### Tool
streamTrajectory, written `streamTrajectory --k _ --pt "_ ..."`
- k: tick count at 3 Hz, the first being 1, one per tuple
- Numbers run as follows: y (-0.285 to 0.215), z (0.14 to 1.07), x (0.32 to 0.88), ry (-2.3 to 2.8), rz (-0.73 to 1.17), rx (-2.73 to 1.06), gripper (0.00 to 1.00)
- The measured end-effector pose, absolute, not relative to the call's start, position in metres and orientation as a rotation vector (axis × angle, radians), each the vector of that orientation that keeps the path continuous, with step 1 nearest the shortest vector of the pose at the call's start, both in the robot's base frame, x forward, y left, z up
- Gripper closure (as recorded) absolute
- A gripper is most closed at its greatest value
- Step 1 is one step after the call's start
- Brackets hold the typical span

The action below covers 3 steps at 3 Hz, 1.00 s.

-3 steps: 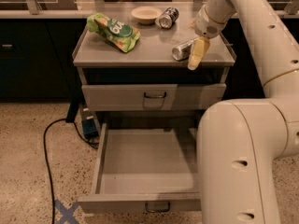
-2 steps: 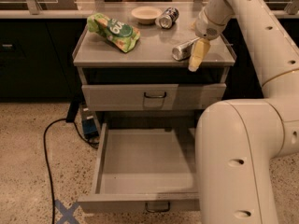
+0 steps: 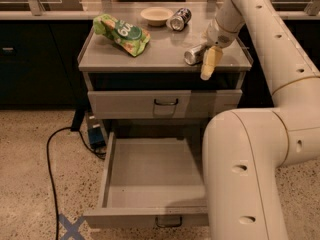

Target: Place redbull can into middle drawer

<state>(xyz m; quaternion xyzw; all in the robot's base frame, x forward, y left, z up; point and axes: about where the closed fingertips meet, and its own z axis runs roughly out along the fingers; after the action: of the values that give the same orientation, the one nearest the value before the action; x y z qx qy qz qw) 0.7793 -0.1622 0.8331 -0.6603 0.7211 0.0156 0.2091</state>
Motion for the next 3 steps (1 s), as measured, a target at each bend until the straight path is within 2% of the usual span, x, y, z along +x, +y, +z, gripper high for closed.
streamTrajectory --k 3 --pt "-0.156 0.85 0.797 1.977 -0.062 -1.837 0.0"
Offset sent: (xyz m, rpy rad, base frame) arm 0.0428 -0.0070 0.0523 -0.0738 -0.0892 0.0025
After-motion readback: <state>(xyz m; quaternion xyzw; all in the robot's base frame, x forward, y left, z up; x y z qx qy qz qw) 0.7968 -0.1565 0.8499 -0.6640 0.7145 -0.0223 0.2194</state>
